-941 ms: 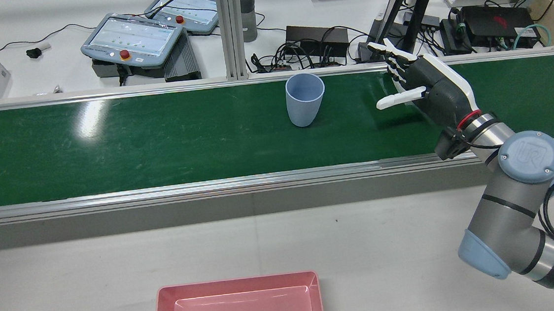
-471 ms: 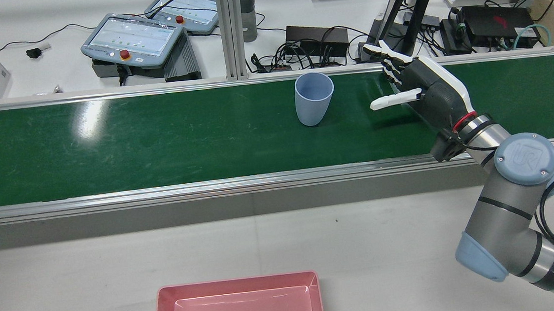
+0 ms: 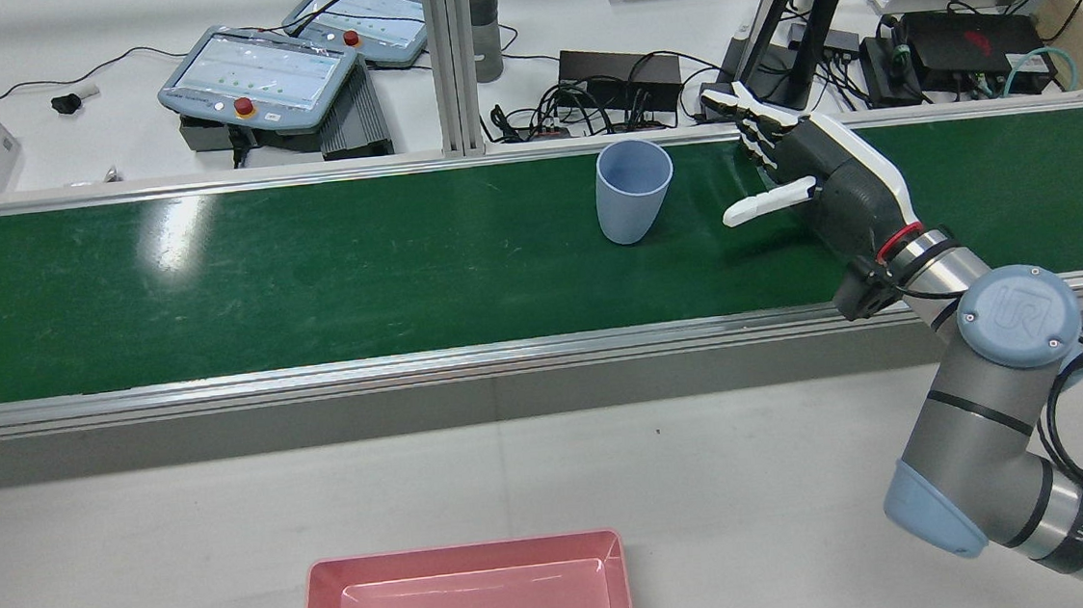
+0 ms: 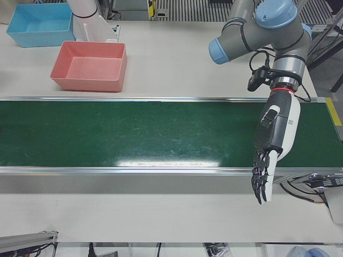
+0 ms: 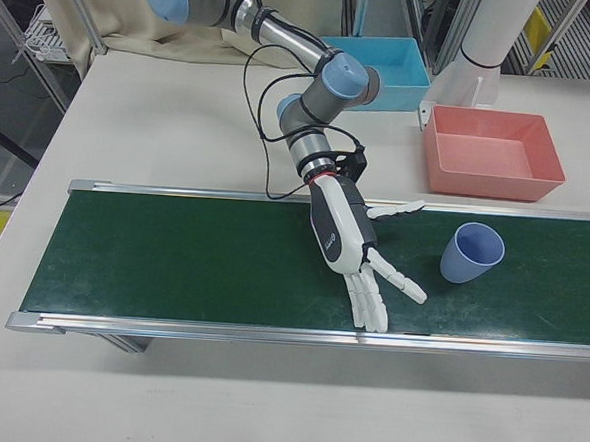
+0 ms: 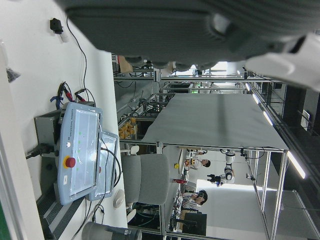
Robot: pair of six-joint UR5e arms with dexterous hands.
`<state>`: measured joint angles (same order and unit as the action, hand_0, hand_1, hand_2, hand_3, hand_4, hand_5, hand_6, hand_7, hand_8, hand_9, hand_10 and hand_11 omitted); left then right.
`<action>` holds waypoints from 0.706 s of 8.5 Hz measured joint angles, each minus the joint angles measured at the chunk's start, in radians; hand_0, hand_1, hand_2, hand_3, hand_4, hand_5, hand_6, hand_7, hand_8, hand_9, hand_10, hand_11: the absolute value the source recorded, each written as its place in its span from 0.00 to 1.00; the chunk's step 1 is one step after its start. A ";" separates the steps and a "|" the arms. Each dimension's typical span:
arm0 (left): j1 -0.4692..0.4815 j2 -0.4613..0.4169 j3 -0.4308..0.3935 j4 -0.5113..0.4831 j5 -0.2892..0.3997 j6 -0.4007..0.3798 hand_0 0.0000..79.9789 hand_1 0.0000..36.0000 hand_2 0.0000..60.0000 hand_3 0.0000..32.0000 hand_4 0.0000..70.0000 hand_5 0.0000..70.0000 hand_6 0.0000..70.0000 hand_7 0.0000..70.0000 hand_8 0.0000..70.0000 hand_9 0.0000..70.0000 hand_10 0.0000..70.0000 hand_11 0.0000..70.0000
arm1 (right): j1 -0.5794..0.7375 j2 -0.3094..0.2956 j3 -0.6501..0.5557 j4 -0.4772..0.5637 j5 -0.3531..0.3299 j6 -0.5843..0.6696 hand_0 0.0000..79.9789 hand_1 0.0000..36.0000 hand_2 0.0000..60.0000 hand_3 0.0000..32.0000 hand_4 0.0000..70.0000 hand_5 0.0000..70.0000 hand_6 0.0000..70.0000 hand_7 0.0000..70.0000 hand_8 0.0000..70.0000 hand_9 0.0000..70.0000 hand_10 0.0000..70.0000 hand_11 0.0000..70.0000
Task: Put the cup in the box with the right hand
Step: 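Move the open right hand toward the blue cup on the belt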
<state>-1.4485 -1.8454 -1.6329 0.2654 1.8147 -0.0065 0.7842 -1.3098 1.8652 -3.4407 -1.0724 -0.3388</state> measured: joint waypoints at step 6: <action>0.000 0.000 0.000 0.000 0.000 0.000 0.00 0.00 0.00 0.00 0.00 0.00 0.00 0.00 0.00 0.00 0.00 0.00 | -0.027 0.017 -0.001 -0.001 0.014 -0.002 0.73 0.57 0.00 0.00 0.01 0.10 0.02 0.00 0.00 0.00 0.00 0.00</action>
<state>-1.4488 -1.8454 -1.6328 0.2654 1.8147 -0.0063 0.7574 -1.2924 1.8639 -3.4417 -1.0586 -0.3405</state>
